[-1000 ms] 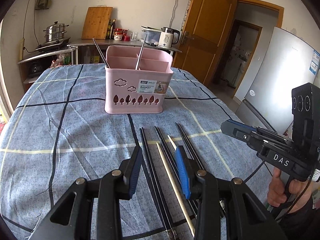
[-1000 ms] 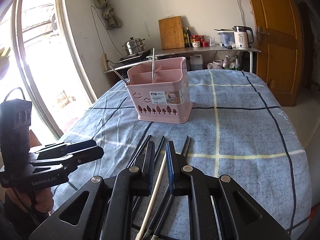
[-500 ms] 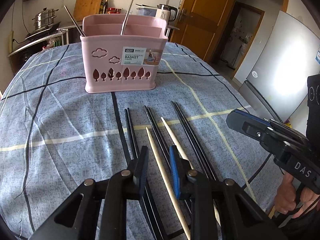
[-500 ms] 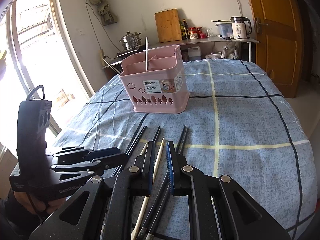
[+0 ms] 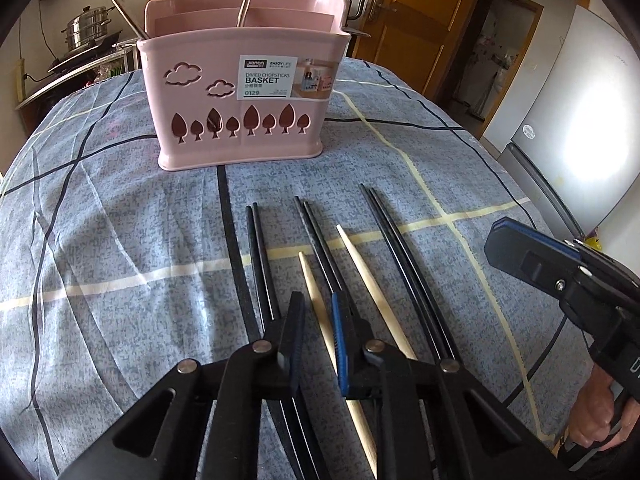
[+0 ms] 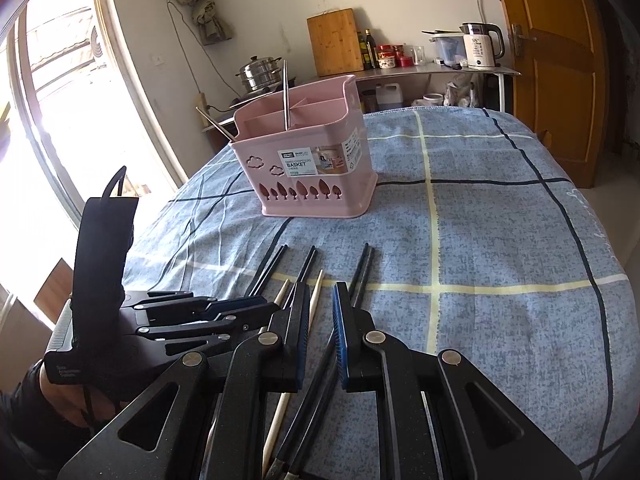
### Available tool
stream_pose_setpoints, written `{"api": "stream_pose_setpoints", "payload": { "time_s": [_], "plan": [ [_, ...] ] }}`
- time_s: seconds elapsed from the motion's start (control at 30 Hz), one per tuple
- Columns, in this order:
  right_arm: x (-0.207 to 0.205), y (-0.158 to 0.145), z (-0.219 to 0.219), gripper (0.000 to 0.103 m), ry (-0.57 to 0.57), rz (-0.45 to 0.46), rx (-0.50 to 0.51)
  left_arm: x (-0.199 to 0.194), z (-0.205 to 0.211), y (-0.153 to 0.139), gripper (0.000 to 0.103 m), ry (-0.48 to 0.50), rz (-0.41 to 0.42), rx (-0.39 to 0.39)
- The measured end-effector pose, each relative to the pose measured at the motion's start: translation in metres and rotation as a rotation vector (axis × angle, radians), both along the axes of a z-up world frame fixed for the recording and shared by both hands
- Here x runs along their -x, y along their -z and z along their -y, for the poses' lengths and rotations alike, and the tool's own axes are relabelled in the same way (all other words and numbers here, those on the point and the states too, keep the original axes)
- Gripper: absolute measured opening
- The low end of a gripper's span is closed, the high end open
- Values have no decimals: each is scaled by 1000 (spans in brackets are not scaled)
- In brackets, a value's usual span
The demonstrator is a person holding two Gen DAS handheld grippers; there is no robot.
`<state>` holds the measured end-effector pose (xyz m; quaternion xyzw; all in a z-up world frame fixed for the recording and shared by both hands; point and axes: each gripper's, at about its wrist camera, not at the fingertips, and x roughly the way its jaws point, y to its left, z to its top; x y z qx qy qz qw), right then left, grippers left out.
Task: Organize utensils
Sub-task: 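Move both tools down to the light wooden chopsticks on the cloth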
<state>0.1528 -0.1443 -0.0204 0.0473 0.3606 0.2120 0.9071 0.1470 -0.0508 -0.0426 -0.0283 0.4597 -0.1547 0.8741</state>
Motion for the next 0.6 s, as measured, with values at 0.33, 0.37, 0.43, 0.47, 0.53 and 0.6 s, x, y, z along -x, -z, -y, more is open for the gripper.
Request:
{"api": "stream_pose_setpoints", "payload": {
  "time_s": [0.33,0.37,0.43,0.47,0.53,0.6],
  "plan": [
    [-20,16,-17,12,-28,-52,40,-8,0,2,8,-11,-9,10],
    [-22,18,-19,12,-31,-58,46,-8,-2,2,8,-13,-10,18],
    [-27,22,-22,12,-37,-72,59,-8,-4,3,8,-15,-10,30],
    [-30,24,-24,12,-41,-80,66,-8,-5,3,8,-16,-10,35],
    [-35,29,-28,12,-44,-98,82,-7,-7,3,7,-17,-10,43],
    [-39,33,-31,12,-49,-109,96,-7,-9,3,7,-18,-10,49]
  ]
}}
